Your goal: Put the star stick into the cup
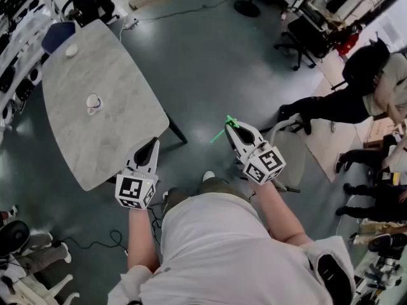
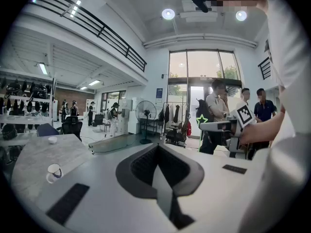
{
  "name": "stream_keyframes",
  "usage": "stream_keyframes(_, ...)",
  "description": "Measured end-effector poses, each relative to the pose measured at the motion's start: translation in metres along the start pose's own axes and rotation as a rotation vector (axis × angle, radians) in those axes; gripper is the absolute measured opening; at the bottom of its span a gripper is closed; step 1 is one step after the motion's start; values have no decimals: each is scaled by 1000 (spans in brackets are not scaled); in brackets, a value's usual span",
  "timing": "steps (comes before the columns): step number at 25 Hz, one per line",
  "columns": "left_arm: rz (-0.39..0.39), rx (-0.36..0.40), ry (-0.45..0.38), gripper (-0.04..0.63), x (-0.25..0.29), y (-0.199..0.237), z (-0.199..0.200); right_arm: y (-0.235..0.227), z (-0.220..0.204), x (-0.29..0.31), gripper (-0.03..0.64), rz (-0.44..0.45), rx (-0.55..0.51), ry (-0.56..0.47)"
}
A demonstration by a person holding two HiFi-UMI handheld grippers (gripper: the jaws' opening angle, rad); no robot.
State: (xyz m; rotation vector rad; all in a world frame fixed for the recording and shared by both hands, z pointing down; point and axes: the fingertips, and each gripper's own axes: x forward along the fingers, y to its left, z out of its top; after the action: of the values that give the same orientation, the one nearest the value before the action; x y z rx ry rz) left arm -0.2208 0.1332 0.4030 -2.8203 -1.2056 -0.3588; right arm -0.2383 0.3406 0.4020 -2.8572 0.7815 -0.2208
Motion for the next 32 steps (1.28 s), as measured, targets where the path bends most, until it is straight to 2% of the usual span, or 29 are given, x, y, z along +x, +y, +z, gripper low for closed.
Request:
stream_keyframes(9, -38, -14, 48, 0, 84, -72, 14, -71, 13, -46, 25, 26, 34, -18)
stream_keyframes(13, -64, -2, 84, 0, 110, -84, 10, -96, 6, -44, 25, 12, 70, -20)
stream_keyframes(17, -80, -13, 109, 1, 125, -60, -11, -102, -9, -18, 25, -1, 82, -23)
stream_keyframes(21, -87, -33, 97, 0, 158, -35, -32, -129, -27, 9, 25, -24, 83, -18)
stream_keyframes(28, -101, -68, 78, 0, 224, 38, 3, -180, 8, 92, 25, -37, 82, 35)
stream_keyframes(32, -63, -72, 46, 0, 230, 87, -1, -183, 9, 143, 25, -5, 50, 33)
